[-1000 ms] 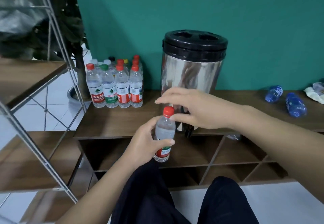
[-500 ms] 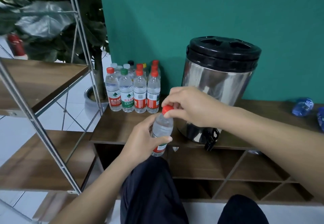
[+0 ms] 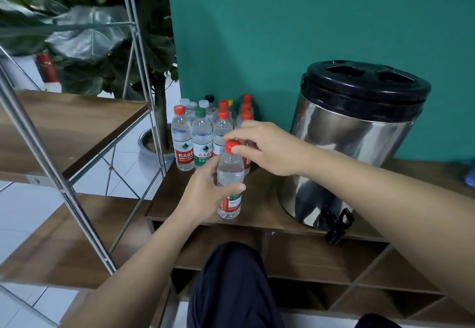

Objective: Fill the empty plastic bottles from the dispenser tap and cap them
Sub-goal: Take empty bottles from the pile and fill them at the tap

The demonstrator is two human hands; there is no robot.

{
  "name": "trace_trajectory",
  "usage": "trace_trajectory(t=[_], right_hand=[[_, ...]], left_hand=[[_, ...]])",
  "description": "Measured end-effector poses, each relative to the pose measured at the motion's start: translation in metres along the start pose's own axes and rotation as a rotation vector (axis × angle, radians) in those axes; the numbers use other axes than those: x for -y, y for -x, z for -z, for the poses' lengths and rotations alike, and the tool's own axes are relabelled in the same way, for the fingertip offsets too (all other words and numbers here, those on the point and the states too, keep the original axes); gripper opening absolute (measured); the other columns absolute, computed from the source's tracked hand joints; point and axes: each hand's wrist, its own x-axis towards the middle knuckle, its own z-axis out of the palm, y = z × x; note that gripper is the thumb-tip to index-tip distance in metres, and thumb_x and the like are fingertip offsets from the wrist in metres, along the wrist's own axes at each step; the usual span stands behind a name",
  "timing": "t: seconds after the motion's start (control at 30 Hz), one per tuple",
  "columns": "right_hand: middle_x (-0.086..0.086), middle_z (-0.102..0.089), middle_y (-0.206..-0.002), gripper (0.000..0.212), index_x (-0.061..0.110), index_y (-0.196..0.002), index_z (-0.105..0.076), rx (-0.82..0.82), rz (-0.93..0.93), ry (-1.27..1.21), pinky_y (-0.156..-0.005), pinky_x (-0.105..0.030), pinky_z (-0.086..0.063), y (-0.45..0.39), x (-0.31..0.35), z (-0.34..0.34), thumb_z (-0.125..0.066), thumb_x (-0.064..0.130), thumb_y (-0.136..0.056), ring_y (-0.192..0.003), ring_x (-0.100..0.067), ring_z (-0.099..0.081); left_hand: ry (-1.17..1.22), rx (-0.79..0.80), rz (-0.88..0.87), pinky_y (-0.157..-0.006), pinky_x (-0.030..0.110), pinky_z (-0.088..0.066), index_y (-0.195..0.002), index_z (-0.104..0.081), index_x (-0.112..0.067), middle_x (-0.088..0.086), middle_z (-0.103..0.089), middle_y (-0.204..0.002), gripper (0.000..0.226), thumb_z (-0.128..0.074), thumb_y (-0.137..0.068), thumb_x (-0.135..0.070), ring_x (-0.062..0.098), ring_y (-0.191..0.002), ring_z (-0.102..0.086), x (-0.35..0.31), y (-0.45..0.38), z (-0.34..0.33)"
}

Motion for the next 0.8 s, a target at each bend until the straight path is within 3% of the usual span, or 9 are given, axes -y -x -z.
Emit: trace_trajectory(t=[0.17, 0.23, 0.4, 0.57, 0.8], right_hand=[[0.018, -0.052, -0.092, 0.02, 0.019, -0.124, -0.073, -0.003, -0.053, -0.002, -0.081, -0.028, -0.037, -0.027, -0.003, -0.018, -0.061, 0.032, -0.113, -0.088, 0.005, -0.051], [0.019, -0.051, -0.093, 0.021, 0.016, -0.118, -0.073, 0.002, -0.046, 0.039, -0.084, -0.031, -0.038, -0.039, 0.0, -0.022, -0.059, 0.031, -0.113, -0.087, -0.002, -0.051], [-0.002, -0.059, -0.106, 0.024, 0.012, -0.112, -0.07, 0.001, -0.059, 0.144, -0.092, -0.049, -0.052, -0.065, 0.008, -0.034, -0.054, 0.029, -0.115, -0.1, -0.025, -0.058], [0.004, -0.057, -0.103, 0.02, 0.016, -0.117, -0.07, -0.099, -0.114, 0.054, -0.093, -0.05, -0.053, -0.064, 0.009, -0.045, -0.057, 0.031, -0.114, -0.096, -0.021, -0.056], [0.007, -0.065, -0.087, 0.015, 0.022, -0.121, -0.073, -0.082, -0.151, -0.055, -0.084, -0.049, -0.058, -0.057, 0.013, -0.034, -0.068, 0.029, -0.109, -0.081, -0.018, -0.063]], left_hand=[[0.017, 0.03, 0.037, -0.115, 0.057, -0.056, -0.148, -0.065, -0.04, -0.015, -0.075, -0.14, 0.071, -0.098, -0.087, -0.028, 0.015, -0.132, -0.072, 0.012, -0.012, 0.015], [0.015, -0.009, 0.056, -0.114, 0.056, -0.057, -0.148, -0.065, -0.04, -0.016, -0.075, -0.139, 0.071, -0.098, -0.086, -0.031, 0.013, -0.131, -0.072, 0.018, -0.014, 0.018], [-0.058, -0.149, 0.054, -0.108, 0.043, -0.061, -0.145, -0.064, -0.037, -0.021, -0.078, -0.13, 0.065, -0.096, -0.089, -0.027, 0.002, -0.121, -0.074, 0.024, -0.016, 0.02], [-0.092, -0.227, 0.068, -0.104, 0.035, -0.062, -0.145, -0.064, -0.036, -0.021, -0.077, -0.128, 0.065, -0.096, -0.089, -0.033, -0.002, -0.118, -0.073, 0.022, -0.015, 0.015], [-0.157, -0.219, 0.191, -0.104, 0.042, -0.064, -0.149, -0.061, -0.032, -0.016, -0.076, -0.134, 0.08, -0.096, -0.081, -0.058, 0.004, -0.12, -0.074, 0.016, -0.011, 0.015]])
